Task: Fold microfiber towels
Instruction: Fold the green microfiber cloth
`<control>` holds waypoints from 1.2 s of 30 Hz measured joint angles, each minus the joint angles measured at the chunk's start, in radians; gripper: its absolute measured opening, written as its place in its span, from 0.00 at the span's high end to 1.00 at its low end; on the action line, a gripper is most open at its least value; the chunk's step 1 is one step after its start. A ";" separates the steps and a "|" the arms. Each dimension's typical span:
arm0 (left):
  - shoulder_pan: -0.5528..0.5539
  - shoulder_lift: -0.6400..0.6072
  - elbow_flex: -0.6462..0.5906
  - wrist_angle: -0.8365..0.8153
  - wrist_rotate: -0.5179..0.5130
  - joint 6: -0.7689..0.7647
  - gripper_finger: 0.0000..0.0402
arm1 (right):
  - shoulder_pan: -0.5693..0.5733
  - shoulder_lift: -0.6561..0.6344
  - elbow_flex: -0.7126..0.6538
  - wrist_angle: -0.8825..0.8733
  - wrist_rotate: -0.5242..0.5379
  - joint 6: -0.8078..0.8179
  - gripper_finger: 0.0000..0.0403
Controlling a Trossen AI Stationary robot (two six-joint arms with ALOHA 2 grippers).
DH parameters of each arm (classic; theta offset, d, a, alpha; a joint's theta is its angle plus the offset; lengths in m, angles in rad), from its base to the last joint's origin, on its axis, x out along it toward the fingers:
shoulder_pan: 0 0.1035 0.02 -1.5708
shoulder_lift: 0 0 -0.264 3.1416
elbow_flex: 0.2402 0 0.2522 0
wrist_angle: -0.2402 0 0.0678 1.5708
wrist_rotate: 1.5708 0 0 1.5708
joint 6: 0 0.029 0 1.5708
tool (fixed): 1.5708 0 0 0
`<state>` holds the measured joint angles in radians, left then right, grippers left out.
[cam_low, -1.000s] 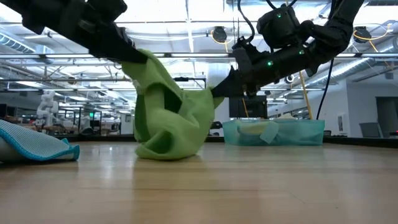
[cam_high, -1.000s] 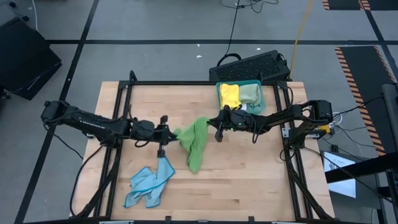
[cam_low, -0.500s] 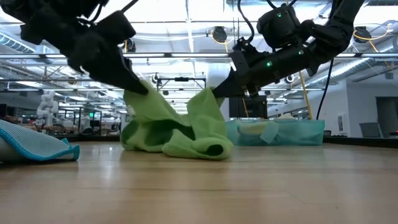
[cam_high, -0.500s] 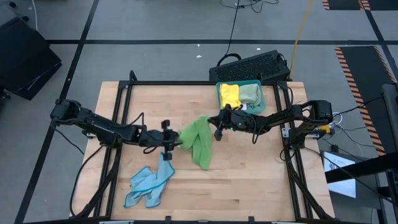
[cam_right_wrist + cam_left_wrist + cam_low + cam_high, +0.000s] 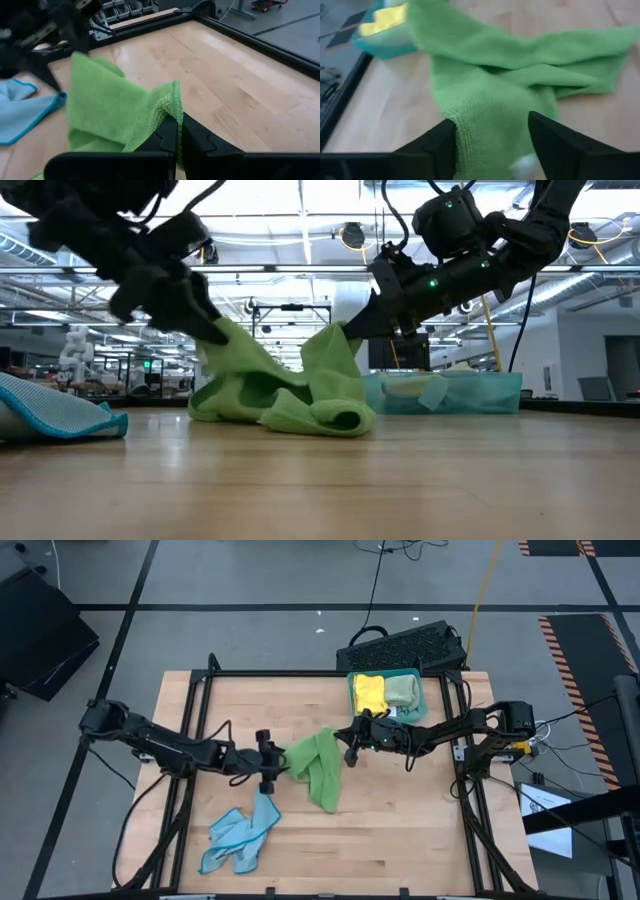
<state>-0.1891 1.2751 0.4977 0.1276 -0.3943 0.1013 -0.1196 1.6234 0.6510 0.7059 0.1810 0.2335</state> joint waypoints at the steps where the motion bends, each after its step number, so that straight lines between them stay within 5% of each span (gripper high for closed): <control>1: -0.012 0.009 0.000 0.004 0.001 0.000 0.40 | 0.000 0.000 0.000 0.000 0.000 0.009 0.98; 6: -0.064 0.079 -0.006 -0.014 -0.092 0.044 0.31 | 0.002 0.000 -0.001 -0.029 -0.001 0.011 0.98; 11: -0.129 0.162 -0.007 0.041 -0.147 0.066 0.33 | 0.002 0.000 -0.001 -0.036 -0.001 0.010 0.98; 16: -0.188 0.191 -0.007 -0.045 -0.385 0.085 0.39 | 0.002 0.000 -0.001 -0.051 -0.002 0.018 0.98; 19: -0.189 0.151 0.012 -0.263 -0.528 -0.048 0.41 | 0.004 0.000 -0.001 -0.054 -0.002 0.024 0.98; 24: -0.164 0.059 0.064 -0.550 -0.425 -0.263 0.41 | 0.014 0.000 -0.001 -0.053 -0.002 0.042 0.98; 28: -0.186 -0.006 0.069 -0.536 -0.285 -0.339 0.45 | 0.022 0.000 -0.001 -0.048 -0.001 0.043 0.98; 36: -0.264 0.020 0.069 -0.396 -0.268 -0.362 0.58 | 0.033 0.000 0.000 -0.034 0.000 0.043 0.98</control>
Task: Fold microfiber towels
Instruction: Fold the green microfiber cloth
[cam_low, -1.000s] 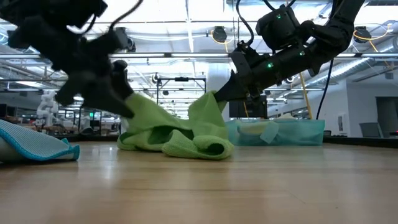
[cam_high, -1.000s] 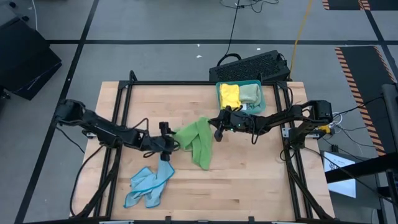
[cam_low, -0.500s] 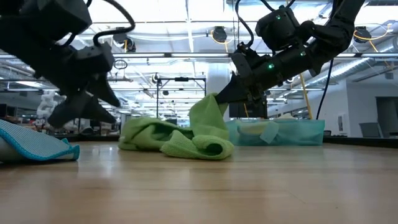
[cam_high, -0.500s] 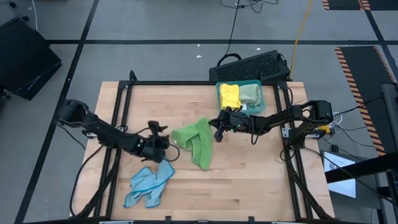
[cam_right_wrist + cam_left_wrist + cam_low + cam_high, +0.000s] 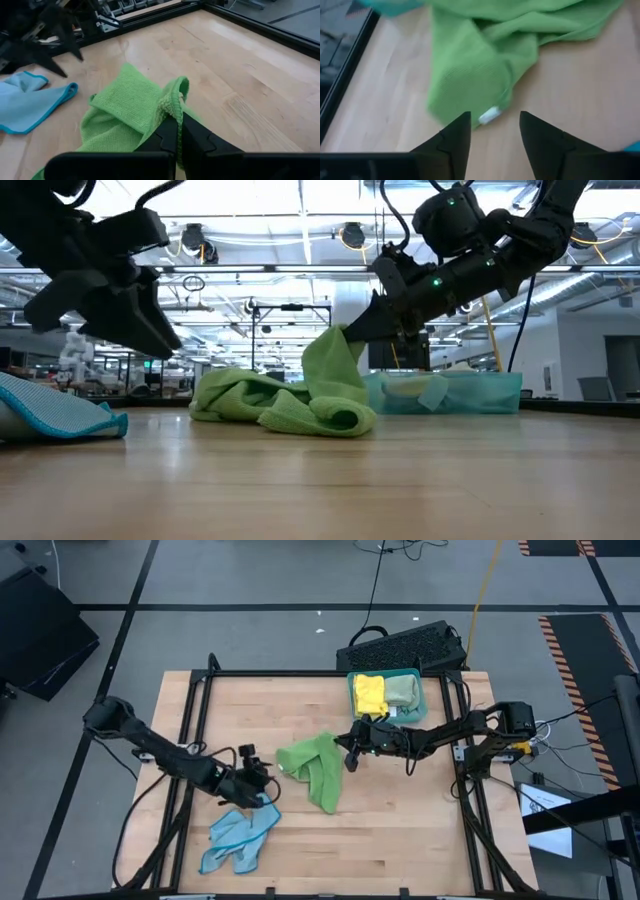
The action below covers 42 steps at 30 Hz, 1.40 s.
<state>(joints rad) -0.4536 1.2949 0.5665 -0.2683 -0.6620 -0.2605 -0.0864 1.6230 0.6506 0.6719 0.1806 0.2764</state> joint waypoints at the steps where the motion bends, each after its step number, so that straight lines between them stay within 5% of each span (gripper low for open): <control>1: -0.009 0.016 -0.003 0.041 -0.001 0.022 0.59 | 0.000 0.000 0.000 0.003 0.000 0.000 0.98; 9: 0.018 0.193 -0.020 0.357 0.000 0.180 0.60 | 0.000 0.000 0.000 0.005 -0.001 -0.005 0.98; 20: 0.182 0.332 -0.021 0.426 0.113 0.179 0.61 | 0.000 0.000 0.000 0.008 -0.001 -0.027 0.98; 25: 0.214 0.377 -0.020 0.511 0.139 0.259 0.71 | 0.000 0.000 0.000 0.009 -0.001 -0.034 0.98; 31: 0.226 0.354 -0.021 0.517 0.141 0.282 0.97 | 0.000 0.000 0.000 0.005 -0.001 -0.035 0.98; 42: 0.211 0.234 -0.021 0.449 0.177 0.262 0.94 | 0.000 0.000 0.000 -0.004 -0.002 -0.029 0.98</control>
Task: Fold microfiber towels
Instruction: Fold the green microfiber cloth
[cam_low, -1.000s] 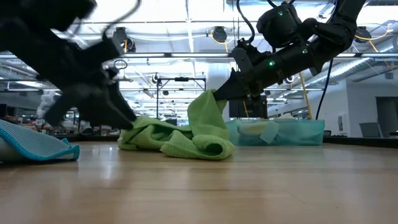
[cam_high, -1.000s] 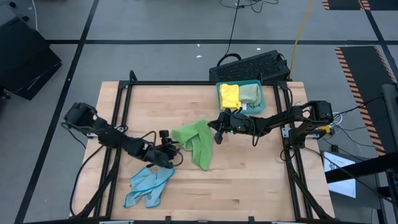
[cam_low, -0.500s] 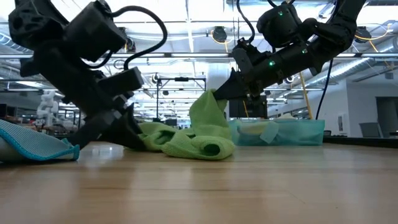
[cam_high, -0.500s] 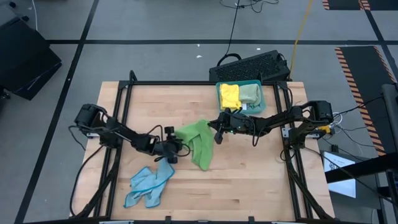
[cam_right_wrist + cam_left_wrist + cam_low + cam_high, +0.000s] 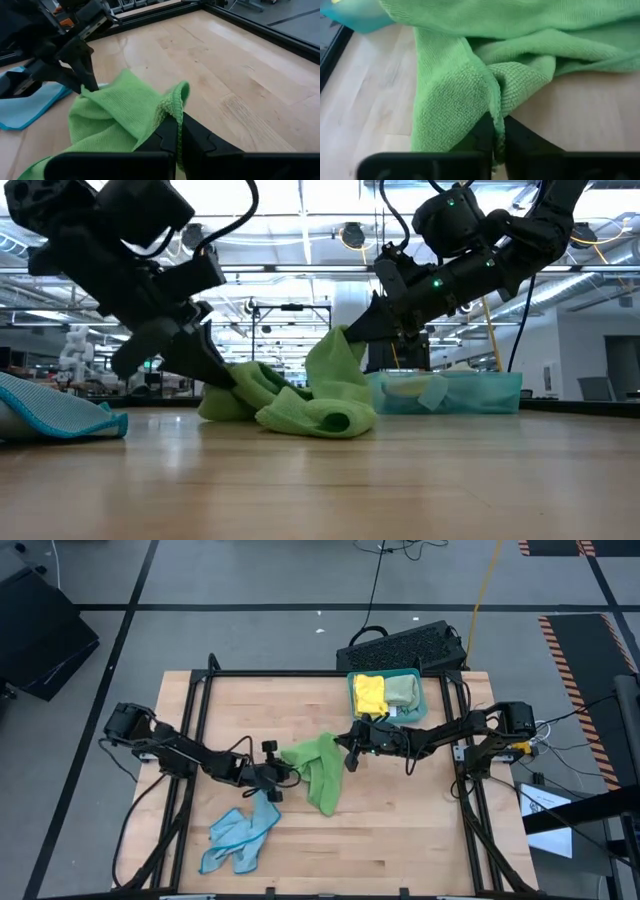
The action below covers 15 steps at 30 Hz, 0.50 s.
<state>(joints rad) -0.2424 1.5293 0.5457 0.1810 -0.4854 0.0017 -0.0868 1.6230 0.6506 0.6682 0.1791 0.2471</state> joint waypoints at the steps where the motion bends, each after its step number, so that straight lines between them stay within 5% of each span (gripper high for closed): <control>1: 0.004 -0.001 0.000 0.003 0.007 -0.009 0.90 | 0.000 0.000 0.000 0.000 0.000 0.001 0.98; 7: 0.008 0.000 0.000 0.001 0.021 -0.014 0.78 | 0.000 0.000 0.000 0.000 0.000 0.002 0.98; 15: 0.008 0.000 0.000 0.001 0.041 -0.016 0.89 | 0.000 0.000 0.000 0.000 0.001 0.000 0.98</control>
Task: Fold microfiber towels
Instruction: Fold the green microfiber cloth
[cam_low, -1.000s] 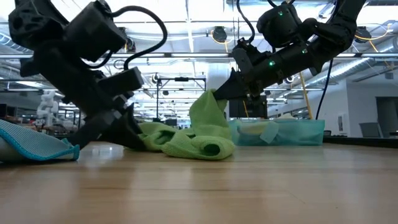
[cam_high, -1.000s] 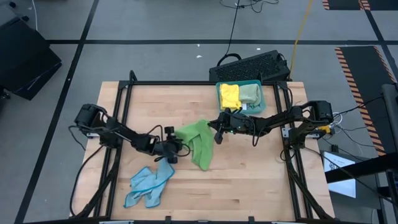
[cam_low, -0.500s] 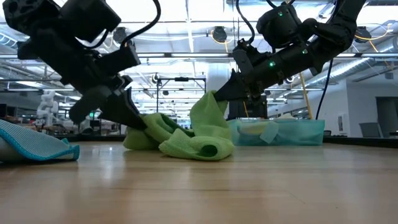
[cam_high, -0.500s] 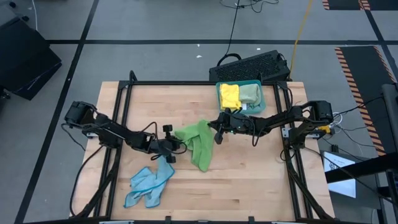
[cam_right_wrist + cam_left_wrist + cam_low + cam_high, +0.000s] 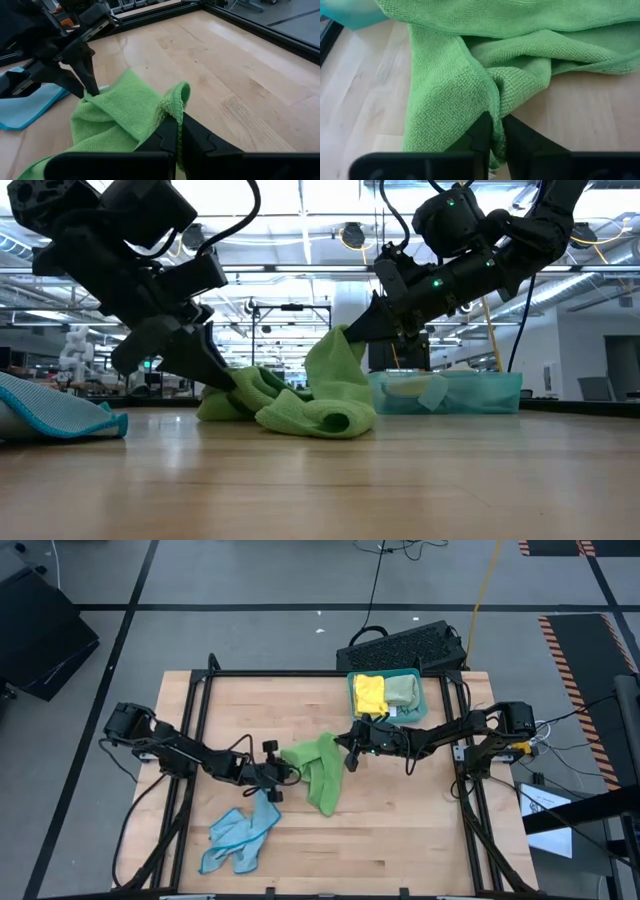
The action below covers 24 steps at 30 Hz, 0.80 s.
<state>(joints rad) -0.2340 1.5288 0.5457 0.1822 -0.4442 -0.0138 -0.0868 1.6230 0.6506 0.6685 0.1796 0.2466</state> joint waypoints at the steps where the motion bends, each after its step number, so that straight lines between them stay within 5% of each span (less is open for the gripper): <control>1: 0.000 0.000 0.000 0.000 0.006 -0.005 0.91 | 0.000 0.000 0.000 0.000 0.000 0.000 0.98; 15: -0.002 0.000 0.000 0.021 0.062 -0.119 0.78 | 0.005 0.000 0.000 0.001 -0.001 0.051 0.98; 24: -0.008 0.000 0.000 0.027 0.062 -0.065 0.72 | 0.009 0.000 0.000 0.000 -0.001 0.060 0.98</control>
<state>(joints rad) -0.2424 1.5288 0.5457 0.2095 -0.3820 -0.0784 -0.0779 1.6230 0.6506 0.6689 0.1791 0.3061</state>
